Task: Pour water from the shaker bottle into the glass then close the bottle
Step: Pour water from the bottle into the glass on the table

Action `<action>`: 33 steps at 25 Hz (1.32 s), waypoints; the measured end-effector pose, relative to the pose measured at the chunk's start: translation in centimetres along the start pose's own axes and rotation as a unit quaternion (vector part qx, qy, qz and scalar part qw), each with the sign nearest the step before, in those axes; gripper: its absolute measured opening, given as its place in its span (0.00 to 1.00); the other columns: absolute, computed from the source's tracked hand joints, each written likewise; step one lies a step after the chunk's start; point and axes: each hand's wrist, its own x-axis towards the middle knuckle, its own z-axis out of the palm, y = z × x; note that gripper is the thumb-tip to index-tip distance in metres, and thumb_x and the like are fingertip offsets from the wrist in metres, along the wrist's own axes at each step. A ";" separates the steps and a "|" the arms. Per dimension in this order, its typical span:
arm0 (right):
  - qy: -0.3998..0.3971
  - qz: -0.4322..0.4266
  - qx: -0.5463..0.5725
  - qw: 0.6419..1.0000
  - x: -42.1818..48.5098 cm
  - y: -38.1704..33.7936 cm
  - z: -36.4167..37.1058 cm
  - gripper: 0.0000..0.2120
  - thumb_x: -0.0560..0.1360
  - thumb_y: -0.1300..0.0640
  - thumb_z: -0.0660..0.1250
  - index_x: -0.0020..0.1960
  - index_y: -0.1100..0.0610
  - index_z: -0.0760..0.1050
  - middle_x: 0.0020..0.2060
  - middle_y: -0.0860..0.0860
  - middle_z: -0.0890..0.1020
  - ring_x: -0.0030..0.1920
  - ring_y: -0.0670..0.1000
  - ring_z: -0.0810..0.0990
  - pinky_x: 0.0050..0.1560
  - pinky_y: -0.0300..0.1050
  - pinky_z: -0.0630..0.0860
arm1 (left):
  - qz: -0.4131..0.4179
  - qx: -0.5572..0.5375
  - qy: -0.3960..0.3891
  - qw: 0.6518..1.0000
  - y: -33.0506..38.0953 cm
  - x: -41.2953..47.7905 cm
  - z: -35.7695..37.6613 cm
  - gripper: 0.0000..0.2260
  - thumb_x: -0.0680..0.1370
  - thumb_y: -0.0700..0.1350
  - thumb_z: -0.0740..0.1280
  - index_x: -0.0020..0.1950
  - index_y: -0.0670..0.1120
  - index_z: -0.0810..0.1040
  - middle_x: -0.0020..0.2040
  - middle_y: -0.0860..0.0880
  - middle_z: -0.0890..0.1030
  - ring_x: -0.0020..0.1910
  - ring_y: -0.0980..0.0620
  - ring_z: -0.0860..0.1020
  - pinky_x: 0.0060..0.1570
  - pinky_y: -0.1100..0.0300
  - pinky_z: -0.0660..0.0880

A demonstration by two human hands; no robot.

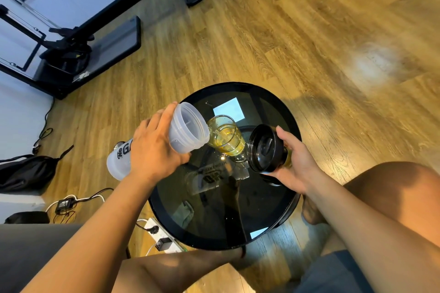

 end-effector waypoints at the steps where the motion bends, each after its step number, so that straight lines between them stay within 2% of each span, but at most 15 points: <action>1: -0.003 -0.001 0.000 1.000 0.0 0.0 -0.1 0.21 0.61 0.44 0.78 0.50 0.52 0.86 0.49 0.59 0.87 0.52 0.63 0.85 0.51 0.65 0.81 | -0.002 0.003 -0.001 1.000 0.0 0.0 0.0 0.50 0.61 0.48 0.82 0.80 0.48 0.64 0.73 0.48 0.74 0.65 0.39 0.76 0.62 0.41 0.71; 6: -0.015 -0.005 -0.001 1.000 0.0 0.0 -0.1 0.15 0.64 0.43 0.75 0.47 0.50 0.87 0.48 0.57 0.87 0.51 0.61 0.85 0.49 0.63 0.81 | 0.000 -0.001 0.002 1.000 0.2 0.1 0.0 0.50 0.61 0.47 0.82 0.80 0.48 0.64 0.74 0.48 0.74 0.66 0.38 0.75 0.63 0.40 0.71; 11: -0.001 -0.001 0.002 1.000 0.0 0.0 0.0 0.22 0.61 0.44 0.78 0.52 0.52 0.85 0.51 0.59 0.86 0.56 0.65 0.82 0.50 0.64 0.81 | 0.005 -0.002 0.003 1.000 0.3 0.2 -0.1 0.49 0.62 0.47 0.83 0.80 0.47 0.65 0.74 0.47 0.74 0.66 0.39 0.75 0.63 0.41 0.71; 23: -0.005 -0.003 0.004 1.000 0.1 0.0 -0.1 0.21 0.60 0.44 0.79 0.51 0.51 0.86 0.49 0.58 0.87 0.55 0.64 0.83 0.49 0.64 0.81 | 0.012 0.013 -0.001 1.000 0.5 0.1 -0.4 0.49 0.63 0.47 0.83 0.80 0.46 0.64 0.72 0.45 0.75 0.64 0.38 0.76 0.62 0.41 0.71; 28: 0.003 0.002 0.013 1.000 0.0 0.0 0.0 0.29 0.62 0.44 0.78 0.60 0.53 0.81 0.58 0.61 0.82 0.59 0.66 0.81 0.52 0.65 0.81 | 0.014 0.016 -0.001 1.000 0.3 0.2 -0.3 0.50 0.62 0.48 0.83 0.81 0.47 0.63 0.72 0.46 0.75 0.64 0.38 0.75 0.62 0.40 0.71; 33: -0.002 0.007 0.011 1.000 0.0 -0.1 0.1 0.35 0.57 0.43 0.81 0.62 0.54 0.80 0.59 0.62 0.82 0.59 0.66 0.81 0.55 0.66 0.79 | 0.013 0.025 0.002 1.000 0.1 0.4 -0.2 0.51 0.61 0.48 0.82 0.81 0.48 0.63 0.72 0.46 0.75 0.61 0.38 0.76 0.60 0.40 0.72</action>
